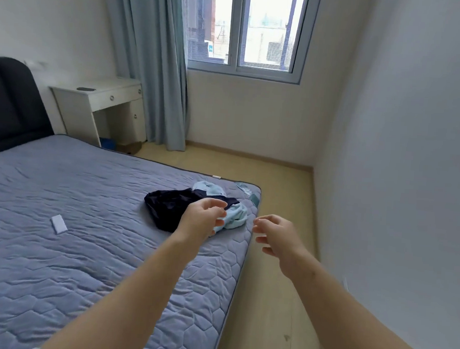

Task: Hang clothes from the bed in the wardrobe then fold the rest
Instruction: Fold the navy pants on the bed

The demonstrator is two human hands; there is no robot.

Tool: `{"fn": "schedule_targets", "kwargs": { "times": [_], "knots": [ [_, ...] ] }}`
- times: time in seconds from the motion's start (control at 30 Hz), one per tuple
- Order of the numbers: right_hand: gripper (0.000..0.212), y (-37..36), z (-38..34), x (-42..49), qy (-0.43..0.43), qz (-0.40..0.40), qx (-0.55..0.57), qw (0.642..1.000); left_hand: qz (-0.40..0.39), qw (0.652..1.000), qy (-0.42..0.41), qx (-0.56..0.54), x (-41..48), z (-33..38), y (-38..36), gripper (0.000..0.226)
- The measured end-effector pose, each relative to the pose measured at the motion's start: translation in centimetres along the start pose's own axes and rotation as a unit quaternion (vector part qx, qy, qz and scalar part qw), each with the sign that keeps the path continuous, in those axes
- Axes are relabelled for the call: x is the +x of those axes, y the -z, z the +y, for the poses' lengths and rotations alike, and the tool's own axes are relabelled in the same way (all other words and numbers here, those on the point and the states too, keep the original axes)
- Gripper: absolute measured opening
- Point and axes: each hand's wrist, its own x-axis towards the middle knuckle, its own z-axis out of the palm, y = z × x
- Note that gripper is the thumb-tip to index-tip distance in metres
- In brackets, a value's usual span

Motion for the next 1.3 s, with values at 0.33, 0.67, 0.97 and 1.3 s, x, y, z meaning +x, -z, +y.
{"fn": "schedule_targets", "kwargs": {
  "times": [0.33,0.67,0.97,1.3],
  "knots": [
    [0.015,4.6,-2.9,19.2,-0.001,-0.033,-0.003,0.999,0.038,0.998,0.050,-0.011,17.1,1.1,-6.8,0.021],
    [0.013,2.9,-5.1,37.8,-0.022,-0.047,-0.031,0.998,0.047,0.995,0.079,-0.048,35.4,0.7,-8.6,0.018],
    [0.013,0.3,-7.6,51.6,-0.057,-0.081,-0.008,0.995,0.081,0.988,0.120,-0.047,48.4,1.0,-7.8,0.020],
    [0.011,-8.4,-5.5,65.7,-0.087,-0.225,-0.078,0.967,0.224,0.955,0.185,-0.060,57.3,-4.2,-4.4,0.019]
  ]
}}
